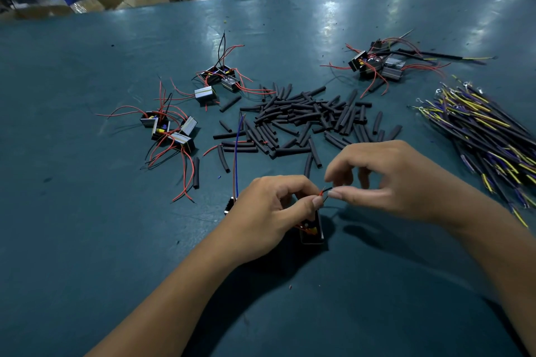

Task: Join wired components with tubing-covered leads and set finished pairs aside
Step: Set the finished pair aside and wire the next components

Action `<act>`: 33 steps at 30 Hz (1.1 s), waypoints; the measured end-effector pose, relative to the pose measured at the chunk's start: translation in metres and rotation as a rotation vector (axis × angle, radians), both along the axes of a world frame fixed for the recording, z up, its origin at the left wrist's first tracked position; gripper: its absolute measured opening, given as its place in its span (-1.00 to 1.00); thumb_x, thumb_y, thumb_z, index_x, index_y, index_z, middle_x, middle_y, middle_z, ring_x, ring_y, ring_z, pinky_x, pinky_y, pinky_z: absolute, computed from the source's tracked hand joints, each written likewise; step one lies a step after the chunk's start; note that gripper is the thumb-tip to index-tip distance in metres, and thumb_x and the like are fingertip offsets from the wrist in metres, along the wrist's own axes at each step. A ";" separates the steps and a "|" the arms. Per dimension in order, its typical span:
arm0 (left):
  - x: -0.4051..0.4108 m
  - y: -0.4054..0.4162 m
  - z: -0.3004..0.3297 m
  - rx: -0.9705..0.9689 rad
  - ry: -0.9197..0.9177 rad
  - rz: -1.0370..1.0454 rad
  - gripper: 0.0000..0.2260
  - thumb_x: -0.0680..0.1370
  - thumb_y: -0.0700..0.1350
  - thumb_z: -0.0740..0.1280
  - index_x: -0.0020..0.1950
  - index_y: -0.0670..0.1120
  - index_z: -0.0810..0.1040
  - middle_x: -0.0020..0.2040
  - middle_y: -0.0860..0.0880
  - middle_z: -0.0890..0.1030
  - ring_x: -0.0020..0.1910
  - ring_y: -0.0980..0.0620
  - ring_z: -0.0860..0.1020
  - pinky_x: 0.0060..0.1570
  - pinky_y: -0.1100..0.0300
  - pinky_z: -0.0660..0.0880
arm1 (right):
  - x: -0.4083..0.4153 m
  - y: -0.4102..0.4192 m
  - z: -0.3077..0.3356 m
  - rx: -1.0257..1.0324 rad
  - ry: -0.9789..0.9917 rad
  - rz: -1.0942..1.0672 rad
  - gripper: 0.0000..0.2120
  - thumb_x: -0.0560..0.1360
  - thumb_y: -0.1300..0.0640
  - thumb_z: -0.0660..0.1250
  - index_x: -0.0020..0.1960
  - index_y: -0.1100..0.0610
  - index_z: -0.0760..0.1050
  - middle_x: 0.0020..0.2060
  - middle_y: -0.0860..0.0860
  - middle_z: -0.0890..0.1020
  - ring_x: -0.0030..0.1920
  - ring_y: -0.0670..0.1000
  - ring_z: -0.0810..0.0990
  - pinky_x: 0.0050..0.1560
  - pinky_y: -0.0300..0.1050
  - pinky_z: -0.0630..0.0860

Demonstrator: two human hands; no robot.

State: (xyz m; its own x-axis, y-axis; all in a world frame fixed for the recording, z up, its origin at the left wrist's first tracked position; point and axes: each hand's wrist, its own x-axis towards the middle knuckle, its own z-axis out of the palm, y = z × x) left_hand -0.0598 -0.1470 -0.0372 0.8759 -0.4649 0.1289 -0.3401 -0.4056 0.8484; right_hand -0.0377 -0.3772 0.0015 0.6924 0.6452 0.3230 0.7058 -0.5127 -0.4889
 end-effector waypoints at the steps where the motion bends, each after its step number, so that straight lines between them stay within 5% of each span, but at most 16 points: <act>1: 0.000 0.000 0.000 0.006 -0.006 -0.001 -0.81 0.57 0.16 0.30 -0.07 0.09 0.61 -0.25 0.12 0.62 -0.31 -0.14 0.56 -0.24 -0.16 0.53 | 0.000 0.001 0.000 -0.015 0.007 0.008 -0.88 0.49 0.07 0.46 -0.01 0.08 0.63 -0.18 -0.16 0.62 -0.16 -0.13 0.60 -0.18 -0.28 0.47; 9: 0.000 0.000 0.001 0.011 -0.006 0.000 -0.83 0.56 0.12 0.31 -0.07 0.06 0.61 -0.26 0.12 0.63 -0.24 -0.07 0.60 -0.15 -0.17 0.54 | -0.002 0.003 0.000 -0.099 -0.063 0.066 -0.87 0.51 0.07 0.45 0.04 0.06 0.64 -0.15 -0.09 0.61 -0.13 -0.09 0.58 -0.14 -0.03 0.57; 22: -0.001 0.002 0.002 -0.005 0.035 -0.035 -0.83 0.57 0.09 0.33 -0.10 0.04 0.62 -0.27 0.10 0.61 -0.27 -0.07 0.57 -0.19 -0.15 0.52 | -0.002 0.005 -0.002 -0.139 -0.243 0.059 -0.91 0.51 0.12 0.46 -0.04 0.13 0.63 -0.18 -0.03 0.60 -0.17 0.03 0.58 -0.24 0.07 0.58; 27: 0.000 0.003 0.001 0.030 -0.022 -0.037 -0.88 0.58 0.07 0.34 -0.11 0.10 0.61 -0.29 0.18 0.59 -0.28 0.08 0.52 -0.22 -0.04 0.49 | -0.003 0.009 -0.002 -0.109 -0.178 0.045 -0.94 0.49 0.15 0.48 -0.09 0.11 0.62 -0.22 -0.08 0.58 -0.21 -0.06 0.54 -0.22 -0.06 0.54; 33: -0.001 0.001 0.003 0.039 -0.048 -0.024 -0.85 0.55 0.14 0.31 -0.09 0.12 0.62 -0.30 0.21 0.58 -0.27 0.13 0.50 -0.23 0.03 0.46 | -0.005 0.009 0.000 -0.046 0.059 -0.014 -0.93 0.48 0.17 0.49 -0.13 0.04 0.62 -0.28 -0.18 0.62 -0.23 -0.18 0.59 -0.17 -0.45 0.37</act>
